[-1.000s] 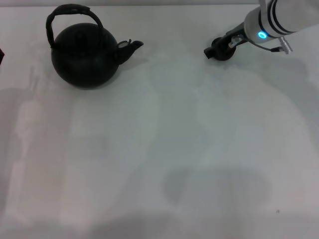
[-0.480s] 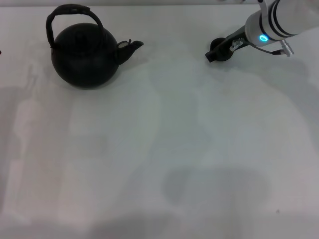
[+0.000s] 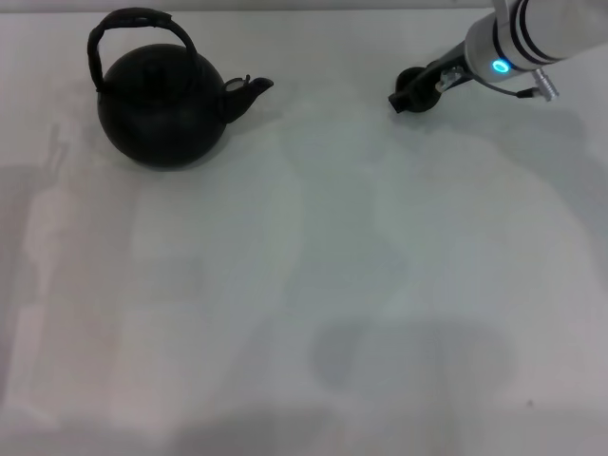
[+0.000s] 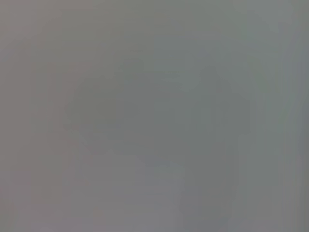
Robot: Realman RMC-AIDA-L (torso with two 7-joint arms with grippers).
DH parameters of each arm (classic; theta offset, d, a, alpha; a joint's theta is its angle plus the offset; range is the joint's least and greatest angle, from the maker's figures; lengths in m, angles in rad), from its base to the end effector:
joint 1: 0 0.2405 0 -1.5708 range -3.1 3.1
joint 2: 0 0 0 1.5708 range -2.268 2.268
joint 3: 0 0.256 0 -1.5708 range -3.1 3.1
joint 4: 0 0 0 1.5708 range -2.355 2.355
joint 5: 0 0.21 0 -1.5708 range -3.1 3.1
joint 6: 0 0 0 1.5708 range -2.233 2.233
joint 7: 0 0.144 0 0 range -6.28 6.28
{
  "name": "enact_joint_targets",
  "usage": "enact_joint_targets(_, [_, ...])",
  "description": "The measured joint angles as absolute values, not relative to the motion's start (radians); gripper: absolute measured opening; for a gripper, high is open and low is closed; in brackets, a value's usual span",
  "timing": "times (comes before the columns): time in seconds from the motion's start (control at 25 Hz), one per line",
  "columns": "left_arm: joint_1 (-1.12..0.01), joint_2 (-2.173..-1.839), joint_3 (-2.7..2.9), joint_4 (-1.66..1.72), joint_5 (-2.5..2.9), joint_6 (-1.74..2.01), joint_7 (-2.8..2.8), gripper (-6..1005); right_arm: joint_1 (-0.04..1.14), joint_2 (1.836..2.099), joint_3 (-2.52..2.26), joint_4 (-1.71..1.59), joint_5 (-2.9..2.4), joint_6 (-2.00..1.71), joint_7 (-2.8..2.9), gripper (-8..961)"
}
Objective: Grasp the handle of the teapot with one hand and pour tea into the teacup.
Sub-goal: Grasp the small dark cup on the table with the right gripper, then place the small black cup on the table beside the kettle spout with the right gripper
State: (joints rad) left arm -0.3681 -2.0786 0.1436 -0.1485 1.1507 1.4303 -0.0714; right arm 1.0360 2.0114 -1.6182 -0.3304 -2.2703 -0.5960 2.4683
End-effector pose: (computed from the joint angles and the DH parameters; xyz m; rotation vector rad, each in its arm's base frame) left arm -0.3558 0.2789 0.0052 -1.4002 -0.5046 -0.6755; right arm 0.2084 0.4588 -0.0670 -2.3373 0.8062 -0.3062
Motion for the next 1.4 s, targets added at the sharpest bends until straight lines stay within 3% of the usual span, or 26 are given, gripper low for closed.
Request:
enact_joint_targets(0.12, [-0.368, -2.079, 0.144, -0.146, 1.147, 1.431, -0.071, 857, 1.013, 1.998, -1.613, -0.393, -2.271, -0.651, 2.468, 741])
enact_joint_targets(0.28, [-0.369, -2.079, 0.143, -0.137, 1.143, 1.437, -0.075, 859, 0.933, 1.960, -1.570, -0.597, -2.280, -0.828, 2.465, 745])
enact_joint_targets(0.44, [-0.368, -2.080, 0.140, -0.135, 1.136, 1.461, -0.076, 858, 0.890, 1.953, -1.565, -0.708, -2.304, -0.942, 2.444, 749])
enact_joint_targets(0.64, [-0.376, -2.080, 0.139, -0.135, 1.135, 1.464, -0.076, 857, 0.866, 1.966, -1.562, -0.776, -2.312, -1.068, 2.397, 754])
enact_joint_targets(0.96, [-0.391, -2.080, 0.120, -0.138, 1.135, 1.460, -0.077, 858, 0.797, 2.012, -1.569, -0.908, -2.308, -1.181, 2.290, 762])
enact_joint_targets(1.4, [-0.388, -2.080, 0.118, -0.136, 1.135, 1.452, -0.077, 859, 0.739, 2.022, -1.625, -0.950, -2.242, -1.189, 2.253, 773])
